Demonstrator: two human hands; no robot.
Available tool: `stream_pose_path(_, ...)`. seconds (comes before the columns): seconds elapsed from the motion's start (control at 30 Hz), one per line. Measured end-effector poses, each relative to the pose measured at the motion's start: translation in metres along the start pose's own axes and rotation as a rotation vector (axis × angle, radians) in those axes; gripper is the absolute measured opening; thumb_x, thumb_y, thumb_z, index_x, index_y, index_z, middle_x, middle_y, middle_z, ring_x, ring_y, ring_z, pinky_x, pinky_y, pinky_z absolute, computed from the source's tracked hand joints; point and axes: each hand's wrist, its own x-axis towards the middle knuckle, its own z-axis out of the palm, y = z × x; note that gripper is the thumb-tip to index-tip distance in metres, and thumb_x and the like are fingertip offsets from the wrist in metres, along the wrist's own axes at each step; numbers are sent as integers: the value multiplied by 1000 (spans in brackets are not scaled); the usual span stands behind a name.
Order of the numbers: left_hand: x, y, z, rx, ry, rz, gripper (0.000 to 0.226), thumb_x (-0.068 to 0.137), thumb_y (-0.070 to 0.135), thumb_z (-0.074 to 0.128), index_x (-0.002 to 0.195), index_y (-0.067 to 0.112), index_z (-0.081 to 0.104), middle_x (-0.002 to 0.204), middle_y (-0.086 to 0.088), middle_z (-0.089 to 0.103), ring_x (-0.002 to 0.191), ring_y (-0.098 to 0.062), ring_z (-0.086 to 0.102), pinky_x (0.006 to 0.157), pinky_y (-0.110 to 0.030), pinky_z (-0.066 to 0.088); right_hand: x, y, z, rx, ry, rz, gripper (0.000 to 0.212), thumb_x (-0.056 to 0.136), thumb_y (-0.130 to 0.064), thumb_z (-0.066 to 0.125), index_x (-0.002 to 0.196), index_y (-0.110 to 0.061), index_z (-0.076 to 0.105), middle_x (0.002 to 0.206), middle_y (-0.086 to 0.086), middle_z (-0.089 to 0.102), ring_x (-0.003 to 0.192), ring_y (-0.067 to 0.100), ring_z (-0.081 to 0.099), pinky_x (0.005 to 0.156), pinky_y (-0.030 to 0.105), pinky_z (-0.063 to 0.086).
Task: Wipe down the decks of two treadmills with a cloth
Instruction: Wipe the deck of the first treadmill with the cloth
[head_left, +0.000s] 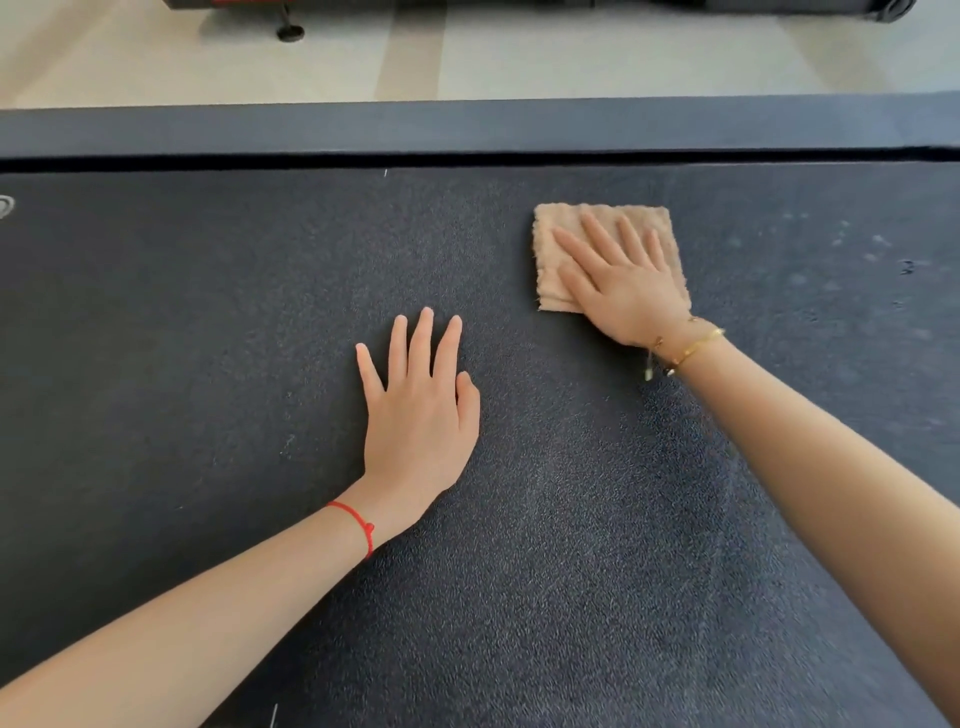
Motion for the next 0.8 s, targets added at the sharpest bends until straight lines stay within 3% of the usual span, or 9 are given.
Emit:
stream_pose_path(0.13, 1, 3, 0, 2, 4, -9, 63, 98, 39, 9, 158, 22, 16, 165, -6, 16, 153, -28, 9, 119, -63, 12, 35, 24, -13, 12, -24, 184, 56, 102, -56, 14, 156, -44, 11, 167, -5, -1, 152, 33, -7, 120, 54, -11)
stream_pose_path(0.27, 2, 4, 0, -14, 11, -17, 63, 97, 39, 11, 157, 22, 19, 165, -6, 18, 153, -28, 10, 118, -64, 12, 82, -1, -16, 35, -46, 256, 59, 101, -52, 14, 158, -37, 7, 167, 0, -4, 150, 39, -11, 118, 58, -14)
stream_pose_path(0.5, 3, 2, 0, -18, 14, -12, 63, 97, 39, 14, 157, 22, 21, 164, -6, 19, 153, -28, 11, 118, -64, 12, 59, -72, 3, -14, -65, -87, 56, 103, -53, 16, 156, -44, 2, 167, -5, -3, 151, 36, -9, 119, 57, -11)
stream_pose_path(0.63, 1, 0, -1, -35, 19, -5, 63, 97, 39, 12, 157, 22, 21, 164, -6, 19, 153, -27, 10, 118, -63, 11, 7, -50, 13, 4, -39, -210, 54, 102, -56, 15, 154, -48, 3, 166, -12, -3, 152, 31, -8, 120, 50, -12)
stream_pose_path(0.8, 2, 0, -1, -66, 20, -3, 60, 99, 38, 18, 157, 23, 21, 164, -6, 19, 153, -28, 9, 118, -64, 9, -4, 22, -5, -8, -19, 137, 54, 102, -57, 15, 155, -49, 6, 166, -9, -3, 152, 33, -6, 121, 53, -8)
